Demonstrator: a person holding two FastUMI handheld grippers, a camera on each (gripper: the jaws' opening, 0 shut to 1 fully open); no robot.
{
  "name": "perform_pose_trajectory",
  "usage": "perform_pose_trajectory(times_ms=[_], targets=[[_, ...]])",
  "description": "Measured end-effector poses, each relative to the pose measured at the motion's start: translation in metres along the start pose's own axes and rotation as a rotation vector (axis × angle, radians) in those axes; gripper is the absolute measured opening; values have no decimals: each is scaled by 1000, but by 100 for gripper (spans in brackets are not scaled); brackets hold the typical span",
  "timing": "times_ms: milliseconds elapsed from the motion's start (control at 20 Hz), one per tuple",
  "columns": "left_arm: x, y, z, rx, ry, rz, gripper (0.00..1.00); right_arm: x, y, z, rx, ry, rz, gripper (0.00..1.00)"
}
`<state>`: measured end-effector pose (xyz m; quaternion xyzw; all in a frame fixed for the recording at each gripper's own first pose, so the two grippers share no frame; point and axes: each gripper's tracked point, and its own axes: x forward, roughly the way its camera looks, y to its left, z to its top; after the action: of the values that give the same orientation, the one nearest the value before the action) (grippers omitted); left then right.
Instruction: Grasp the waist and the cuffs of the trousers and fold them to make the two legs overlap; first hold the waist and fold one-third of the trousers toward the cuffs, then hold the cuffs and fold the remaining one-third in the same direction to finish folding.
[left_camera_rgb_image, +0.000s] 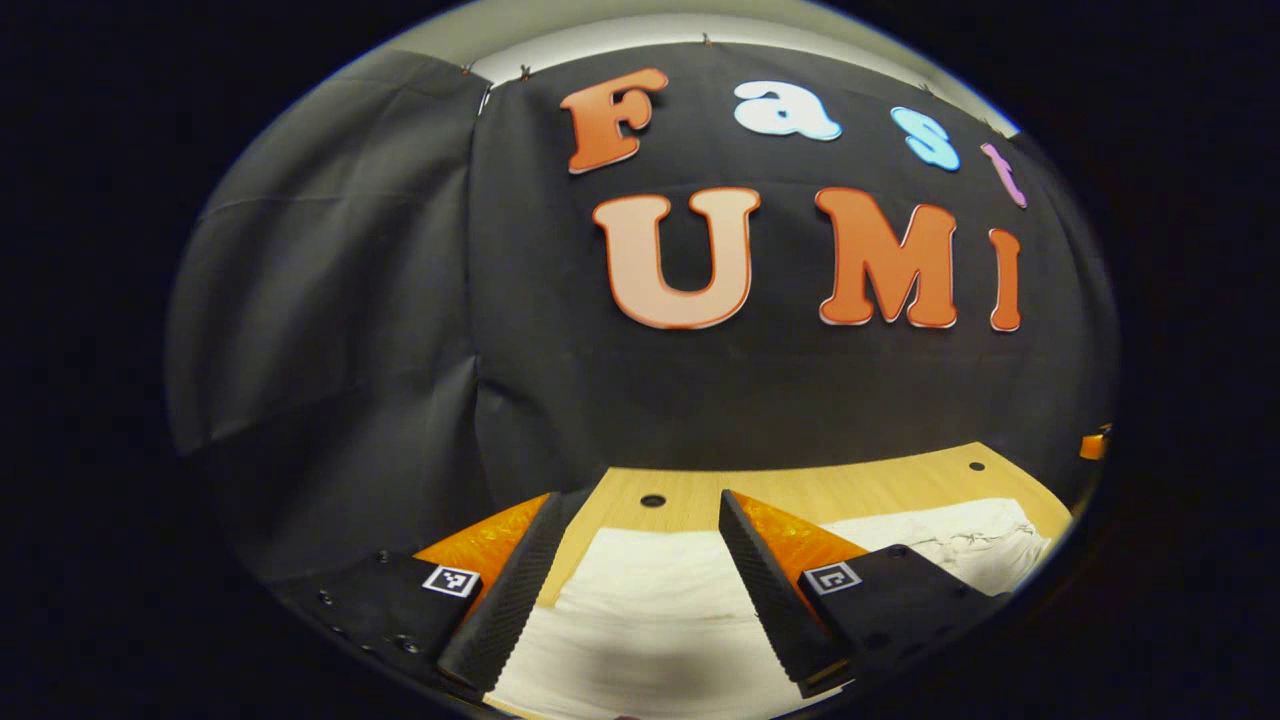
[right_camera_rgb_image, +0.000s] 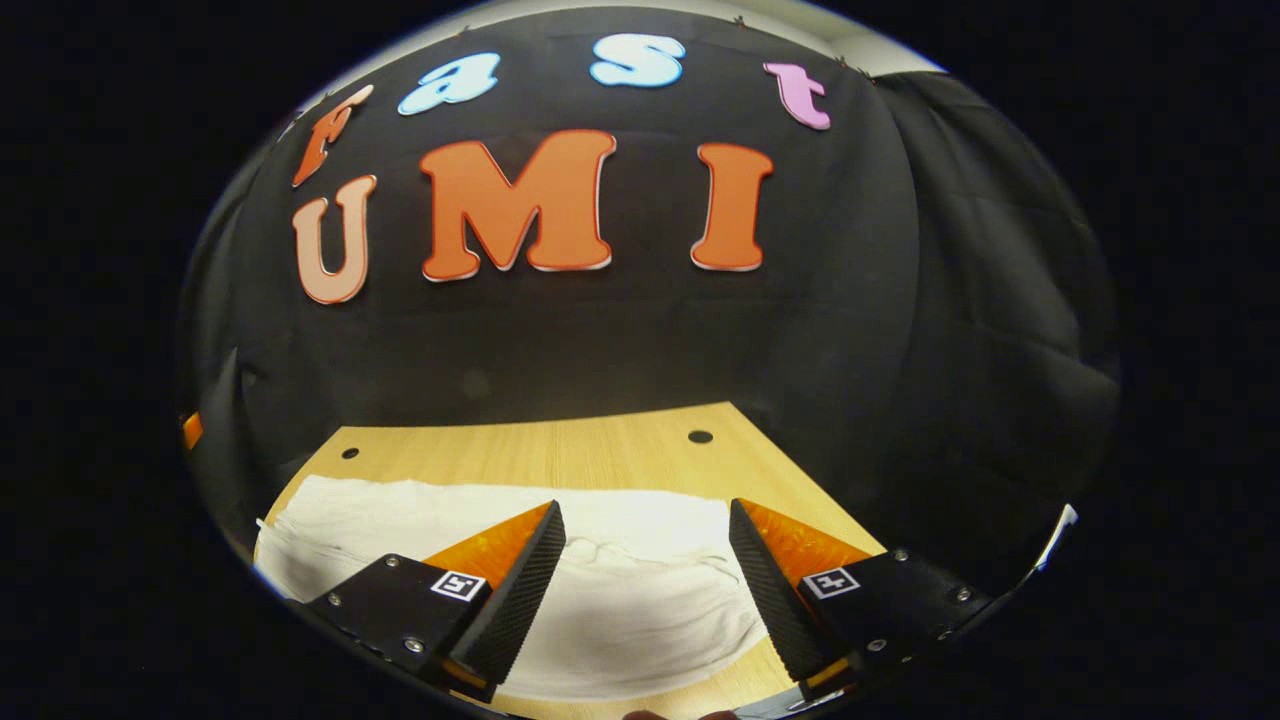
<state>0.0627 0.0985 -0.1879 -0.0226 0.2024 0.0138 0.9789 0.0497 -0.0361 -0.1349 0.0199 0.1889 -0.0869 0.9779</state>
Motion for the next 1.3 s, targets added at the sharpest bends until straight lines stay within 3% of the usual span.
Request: perform_pose_trajectory(times_ms=[300,650,900,1200,1300], targets=[[-3,54,-98,-144,288,59,100,25,-32,-73,108,275,-60,99],[-22,111,-223,-424,598,139,100,27,-45,-126,247,460,-85,96],[-34,126,-289,-680,715,188,100,28,-51,-150,286,523,-108,94],[-46,146,-318,-988,741,228,100,22,-36,-166,355,570,-97,94],[-44,152,-324,-1026,745,237,100,18,-31,-168,372,571,-101,95]])
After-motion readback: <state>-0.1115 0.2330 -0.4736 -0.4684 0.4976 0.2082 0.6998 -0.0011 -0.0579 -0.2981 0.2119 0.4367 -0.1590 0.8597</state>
